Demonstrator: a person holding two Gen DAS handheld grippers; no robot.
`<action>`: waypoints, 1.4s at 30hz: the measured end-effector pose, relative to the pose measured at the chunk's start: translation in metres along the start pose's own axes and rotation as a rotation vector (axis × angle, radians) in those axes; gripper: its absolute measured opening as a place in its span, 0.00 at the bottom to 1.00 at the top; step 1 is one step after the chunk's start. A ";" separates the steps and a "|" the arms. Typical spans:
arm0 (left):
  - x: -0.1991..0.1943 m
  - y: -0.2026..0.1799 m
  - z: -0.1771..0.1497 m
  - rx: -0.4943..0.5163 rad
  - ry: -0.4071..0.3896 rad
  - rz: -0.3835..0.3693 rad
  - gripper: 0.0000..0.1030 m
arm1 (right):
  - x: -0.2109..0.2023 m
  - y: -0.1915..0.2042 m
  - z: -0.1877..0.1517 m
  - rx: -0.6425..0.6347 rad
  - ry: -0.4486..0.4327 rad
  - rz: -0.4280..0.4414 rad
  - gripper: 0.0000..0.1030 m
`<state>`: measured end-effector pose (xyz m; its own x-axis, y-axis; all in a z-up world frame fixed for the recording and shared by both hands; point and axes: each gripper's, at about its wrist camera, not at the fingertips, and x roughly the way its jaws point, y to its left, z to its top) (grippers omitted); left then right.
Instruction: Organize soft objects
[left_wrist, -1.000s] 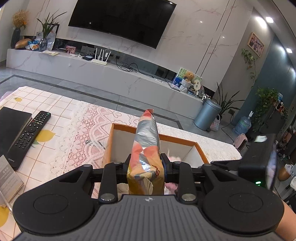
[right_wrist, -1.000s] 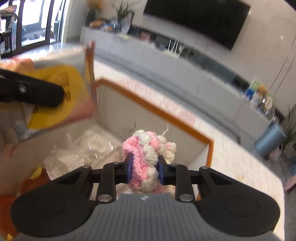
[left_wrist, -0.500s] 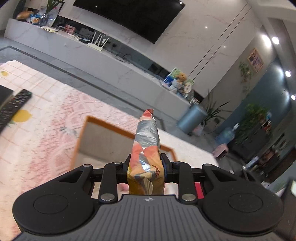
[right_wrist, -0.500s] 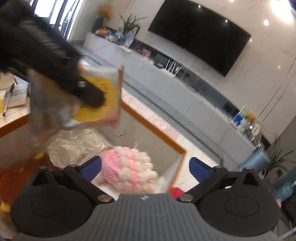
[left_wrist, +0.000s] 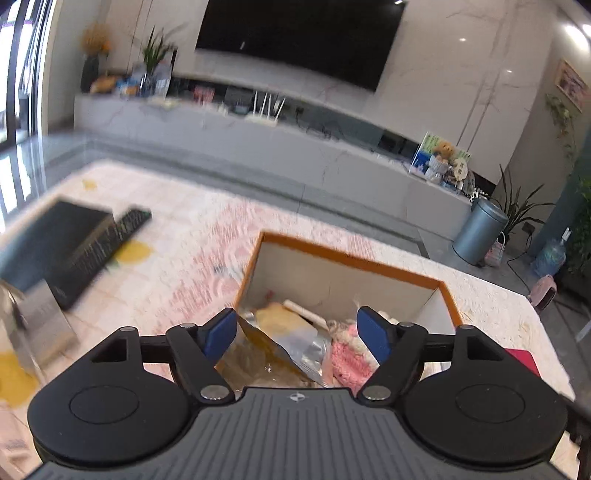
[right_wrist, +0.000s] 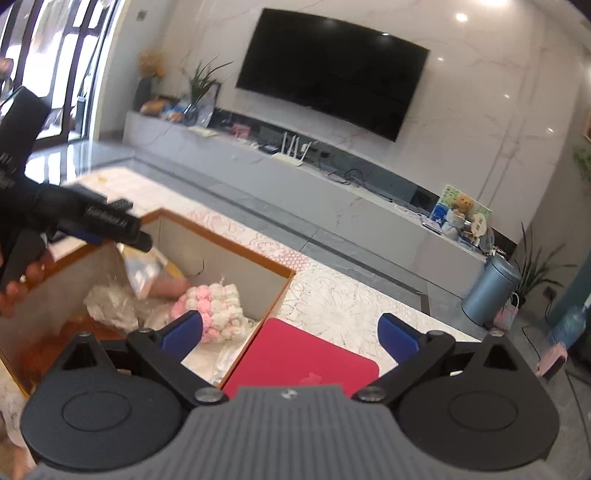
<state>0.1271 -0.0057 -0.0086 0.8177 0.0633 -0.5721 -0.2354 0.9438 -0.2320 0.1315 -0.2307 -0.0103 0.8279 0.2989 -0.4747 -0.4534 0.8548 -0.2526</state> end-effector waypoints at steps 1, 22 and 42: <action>-0.008 -0.004 0.001 0.031 -0.019 0.002 0.86 | -0.003 0.001 0.001 0.009 -0.005 -0.001 0.96; -0.136 -0.030 -0.020 0.270 -0.332 0.005 0.92 | -0.050 0.058 -0.025 0.431 -0.089 0.080 0.97; -0.142 -0.005 -0.058 0.239 -0.308 -0.024 0.92 | -0.082 0.089 -0.033 0.383 -0.114 0.074 0.97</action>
<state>-0.0184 -0.0380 0.0288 0.9494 0.1000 -0.2978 -0.1147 0.9929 -0.0323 0.0127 -0.1933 -0.0214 0.8384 0.3924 -0.3782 -0.3751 0.9189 0.1219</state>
